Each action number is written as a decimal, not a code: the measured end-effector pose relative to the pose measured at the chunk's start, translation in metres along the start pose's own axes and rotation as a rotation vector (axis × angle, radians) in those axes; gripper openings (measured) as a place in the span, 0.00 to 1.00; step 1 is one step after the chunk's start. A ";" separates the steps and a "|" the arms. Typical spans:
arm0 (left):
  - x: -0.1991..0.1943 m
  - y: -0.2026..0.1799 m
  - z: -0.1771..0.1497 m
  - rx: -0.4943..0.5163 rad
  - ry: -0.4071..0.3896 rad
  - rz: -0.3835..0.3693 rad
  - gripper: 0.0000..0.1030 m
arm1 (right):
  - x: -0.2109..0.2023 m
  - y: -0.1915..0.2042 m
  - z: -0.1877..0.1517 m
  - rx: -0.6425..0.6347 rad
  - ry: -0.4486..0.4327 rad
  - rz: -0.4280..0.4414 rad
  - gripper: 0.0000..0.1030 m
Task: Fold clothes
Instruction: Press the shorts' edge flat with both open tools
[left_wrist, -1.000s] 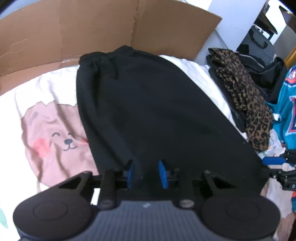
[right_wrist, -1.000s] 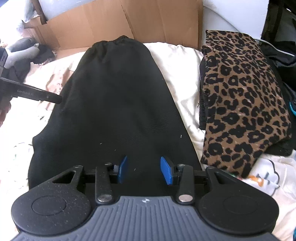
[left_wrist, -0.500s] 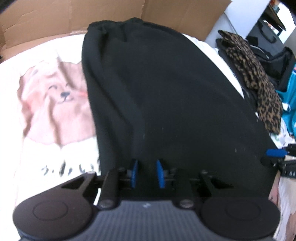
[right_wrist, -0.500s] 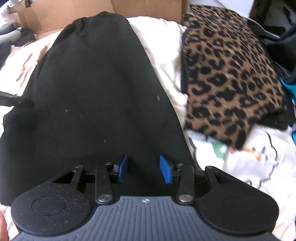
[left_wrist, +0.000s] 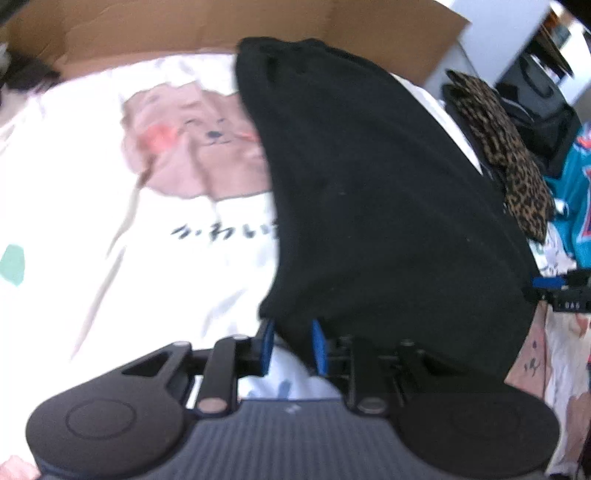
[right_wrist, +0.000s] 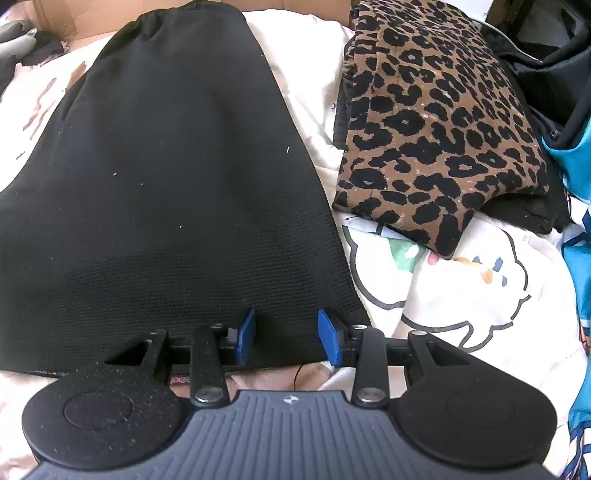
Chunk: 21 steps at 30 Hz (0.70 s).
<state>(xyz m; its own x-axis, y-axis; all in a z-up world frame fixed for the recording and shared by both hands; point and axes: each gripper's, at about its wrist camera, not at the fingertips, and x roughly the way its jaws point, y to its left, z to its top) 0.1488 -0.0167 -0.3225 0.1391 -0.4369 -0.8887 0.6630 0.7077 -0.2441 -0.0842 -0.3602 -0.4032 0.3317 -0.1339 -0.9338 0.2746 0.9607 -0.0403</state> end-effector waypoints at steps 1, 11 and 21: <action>0.000 0.004 -0.002 -0.011 -0.002 0.008 0.23 | 0.001 0.001 0.000 -0.005 0.002 -0.002 0.42; 0.019 0.018 0.005 -0.104 -0.001 -0.064 0.35 | -0.005 -0.004 0.001 0.027 -0.026 0.012 0.42; 0.030 0.044 0.005 -0.284 -0.011 -0.193 0.34 | -0.014 -0.029 -0.010 0.114 -0.042 0.012 0.43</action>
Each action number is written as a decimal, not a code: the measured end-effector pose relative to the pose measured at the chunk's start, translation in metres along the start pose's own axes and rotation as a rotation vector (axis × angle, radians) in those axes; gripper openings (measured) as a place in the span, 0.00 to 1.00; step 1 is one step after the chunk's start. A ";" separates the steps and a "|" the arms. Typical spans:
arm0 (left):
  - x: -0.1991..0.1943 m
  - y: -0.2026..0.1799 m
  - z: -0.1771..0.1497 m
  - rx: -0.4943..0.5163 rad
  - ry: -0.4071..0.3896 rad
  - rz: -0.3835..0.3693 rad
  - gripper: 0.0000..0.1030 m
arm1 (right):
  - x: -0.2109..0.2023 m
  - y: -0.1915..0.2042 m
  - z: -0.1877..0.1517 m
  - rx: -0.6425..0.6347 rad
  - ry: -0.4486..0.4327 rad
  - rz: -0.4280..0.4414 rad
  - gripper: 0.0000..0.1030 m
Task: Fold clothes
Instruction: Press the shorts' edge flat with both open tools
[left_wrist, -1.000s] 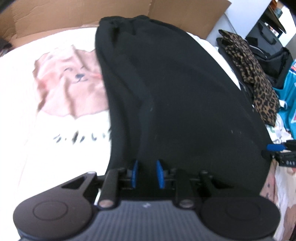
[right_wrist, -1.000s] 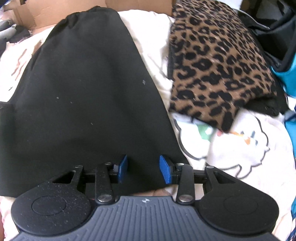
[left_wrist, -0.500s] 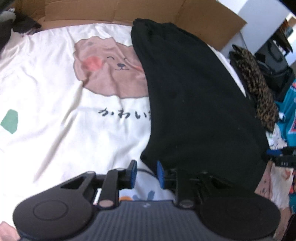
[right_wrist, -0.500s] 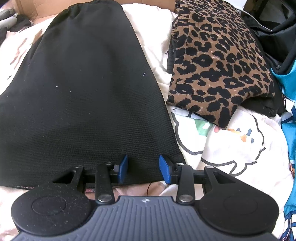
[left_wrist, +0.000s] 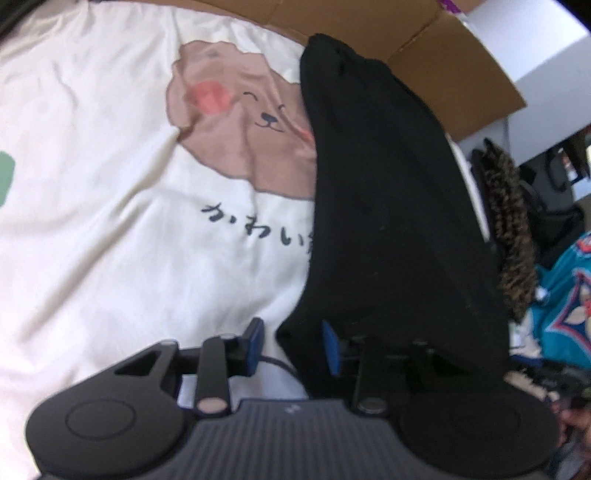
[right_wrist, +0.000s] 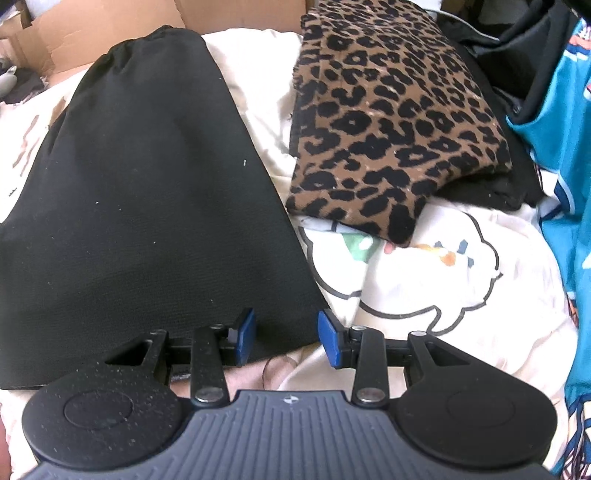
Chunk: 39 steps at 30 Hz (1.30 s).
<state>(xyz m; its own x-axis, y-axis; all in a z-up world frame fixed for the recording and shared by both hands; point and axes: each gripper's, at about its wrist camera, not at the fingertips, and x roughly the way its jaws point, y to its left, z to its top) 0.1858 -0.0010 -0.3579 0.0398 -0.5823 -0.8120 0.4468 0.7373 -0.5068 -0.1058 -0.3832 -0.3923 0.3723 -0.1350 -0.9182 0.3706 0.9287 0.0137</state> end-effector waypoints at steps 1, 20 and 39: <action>0.000 0.001 0.002 -0.003 0.005 -0.013 0.31 | 0.000 -0.001 0.000 0.005 0.001 0.004 0.43; 0.012 0.003 -0.057 -0.215 0.172 -0.180 0.28 | -0.003 -0.010 -0.001 0.065 0.005 0.058 0.43; 0.025 -0.011 -0.099 -0.271 0.243 -0.254 0.25 | -0.005 -0.012 -0.012 0.076 0.019 0.051 0.44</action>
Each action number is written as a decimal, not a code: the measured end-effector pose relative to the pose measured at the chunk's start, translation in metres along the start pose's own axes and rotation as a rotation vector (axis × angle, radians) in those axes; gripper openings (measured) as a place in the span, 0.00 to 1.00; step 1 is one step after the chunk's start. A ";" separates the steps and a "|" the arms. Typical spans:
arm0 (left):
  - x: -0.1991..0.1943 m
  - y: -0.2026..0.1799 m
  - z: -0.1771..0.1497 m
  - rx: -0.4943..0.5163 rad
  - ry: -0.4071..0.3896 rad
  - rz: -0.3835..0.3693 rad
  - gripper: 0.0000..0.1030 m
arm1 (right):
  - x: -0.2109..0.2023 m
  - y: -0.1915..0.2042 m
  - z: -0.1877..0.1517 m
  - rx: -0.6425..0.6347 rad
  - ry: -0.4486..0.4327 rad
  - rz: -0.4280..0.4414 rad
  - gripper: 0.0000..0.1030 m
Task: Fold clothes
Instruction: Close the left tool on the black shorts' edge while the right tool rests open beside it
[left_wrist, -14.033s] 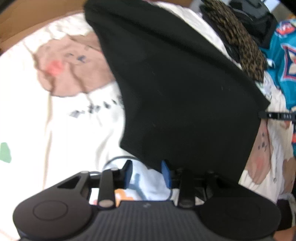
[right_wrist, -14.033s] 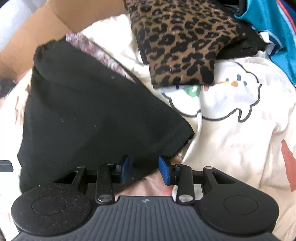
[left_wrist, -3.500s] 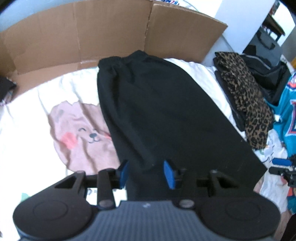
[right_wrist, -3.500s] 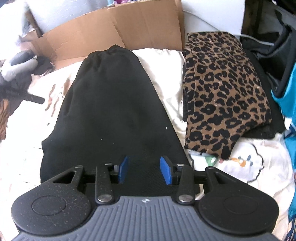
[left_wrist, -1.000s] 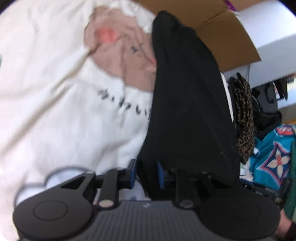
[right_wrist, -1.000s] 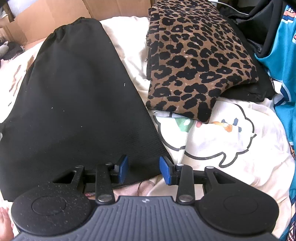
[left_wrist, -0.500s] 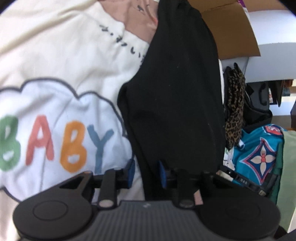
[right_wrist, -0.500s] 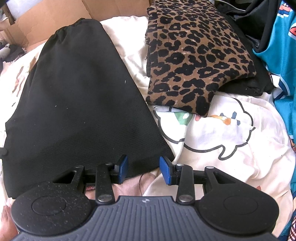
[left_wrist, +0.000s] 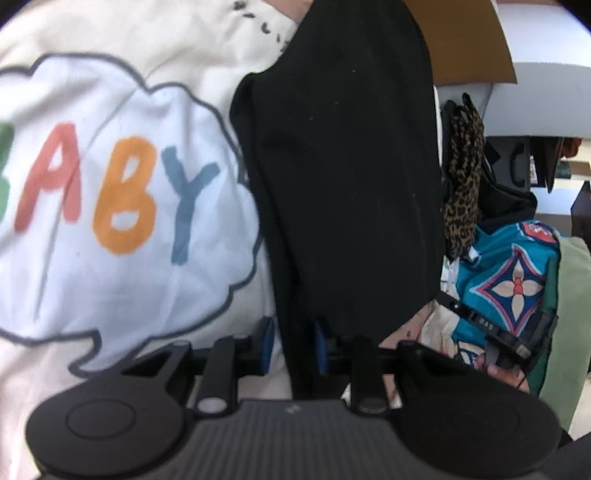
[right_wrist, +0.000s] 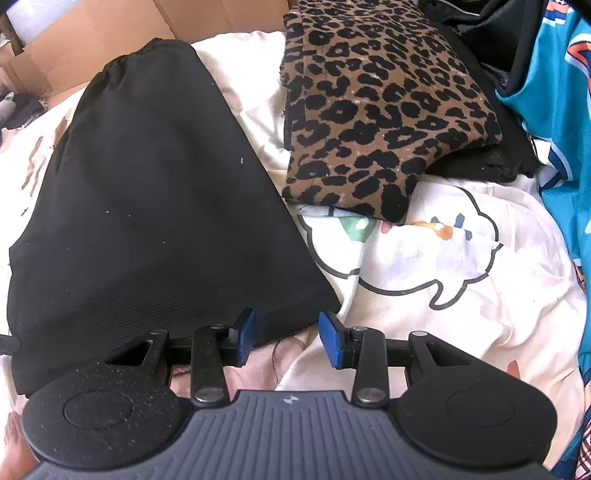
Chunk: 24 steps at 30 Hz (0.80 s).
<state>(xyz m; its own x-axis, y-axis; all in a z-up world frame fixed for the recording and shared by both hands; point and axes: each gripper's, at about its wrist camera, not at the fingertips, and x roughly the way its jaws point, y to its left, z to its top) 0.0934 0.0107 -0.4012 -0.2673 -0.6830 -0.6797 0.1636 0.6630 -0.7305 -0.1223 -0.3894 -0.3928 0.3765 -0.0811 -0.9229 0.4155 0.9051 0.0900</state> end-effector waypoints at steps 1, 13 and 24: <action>0.001 0.000 -0.001 -0.006 -0.002 -0.005 0.25 | 0.001 0.000 -0.001 0.000 0.003 -0.001 0.44; 0.022 -0.004 -0.015 -0.082 0.021 -0.088 0.27 | 0.010 -0.003 0.000 0.017 0.015 -0.002 0.44; 0.018 -0.002 -0.040 -0.146 -0.043 -0.082 0.18 | 0.015 -0.009 0.006 0.052 0.038 0.011 0.44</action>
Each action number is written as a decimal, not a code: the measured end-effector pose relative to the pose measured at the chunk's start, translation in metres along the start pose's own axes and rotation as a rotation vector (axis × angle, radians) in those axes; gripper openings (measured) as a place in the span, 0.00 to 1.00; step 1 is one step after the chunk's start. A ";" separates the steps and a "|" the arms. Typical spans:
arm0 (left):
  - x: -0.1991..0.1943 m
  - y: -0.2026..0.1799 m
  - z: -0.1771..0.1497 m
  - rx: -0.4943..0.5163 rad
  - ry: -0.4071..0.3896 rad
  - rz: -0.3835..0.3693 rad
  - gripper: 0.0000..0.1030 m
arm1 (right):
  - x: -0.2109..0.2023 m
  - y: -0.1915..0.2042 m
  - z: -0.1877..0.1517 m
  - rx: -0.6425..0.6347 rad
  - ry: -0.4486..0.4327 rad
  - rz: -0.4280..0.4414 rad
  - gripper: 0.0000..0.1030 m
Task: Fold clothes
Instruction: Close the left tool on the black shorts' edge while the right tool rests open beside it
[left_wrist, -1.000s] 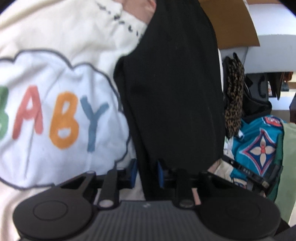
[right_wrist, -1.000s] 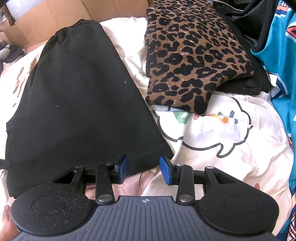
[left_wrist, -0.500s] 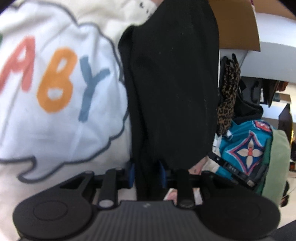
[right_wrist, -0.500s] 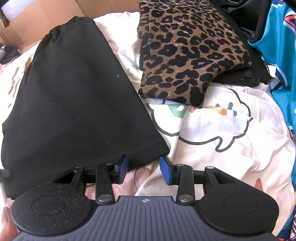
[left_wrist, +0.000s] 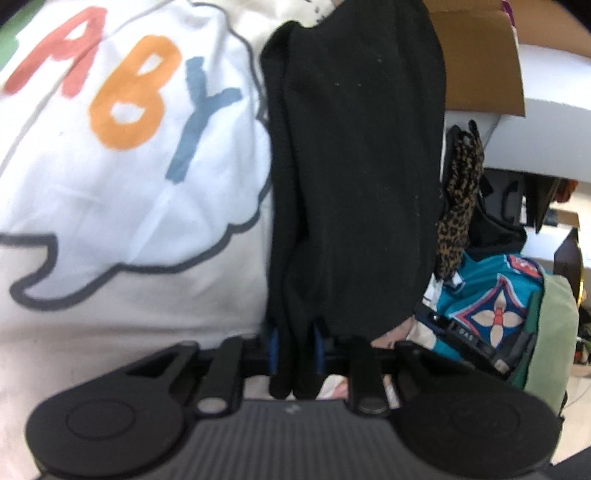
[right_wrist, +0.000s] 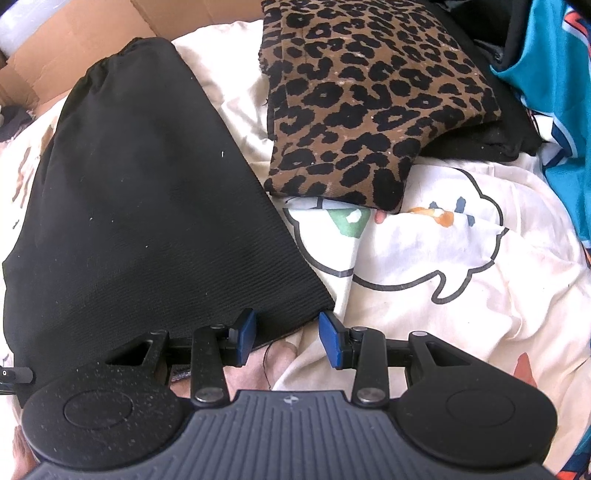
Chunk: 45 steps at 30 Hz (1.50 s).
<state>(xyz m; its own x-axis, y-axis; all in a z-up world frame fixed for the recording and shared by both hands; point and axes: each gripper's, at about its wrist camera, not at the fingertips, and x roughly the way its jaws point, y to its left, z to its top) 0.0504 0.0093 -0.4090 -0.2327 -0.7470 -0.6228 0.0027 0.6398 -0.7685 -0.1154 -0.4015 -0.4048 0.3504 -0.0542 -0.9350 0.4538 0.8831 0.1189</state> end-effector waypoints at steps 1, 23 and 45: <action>0.000 -0.002 -0.001 0.013 -0.001 0.009 0.14 | 0.000 0.001 0.002 -0.006 0.000 0.000 0.44; -0.011 -0.040 0.011 0.187 0.075 0.182 0.04 | 0.002 0.003 0.021 -0.121 -0.024 0.027 0.44; -0.021 -0.057 0.007 0.274 0.081 0.276 0.04 | 0.028 0.015 0.031 -0.147 0.126 0.136 0.10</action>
<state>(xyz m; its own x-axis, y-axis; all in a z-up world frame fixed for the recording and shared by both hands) 0.0623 -0.0132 -0.3532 -0.2633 -0.5301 -0.8060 0.3326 0.7344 -0.5917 -0.0734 -0.4040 -0.4187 0.2909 0.1208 -0.9491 0.2816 0.9373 0.2055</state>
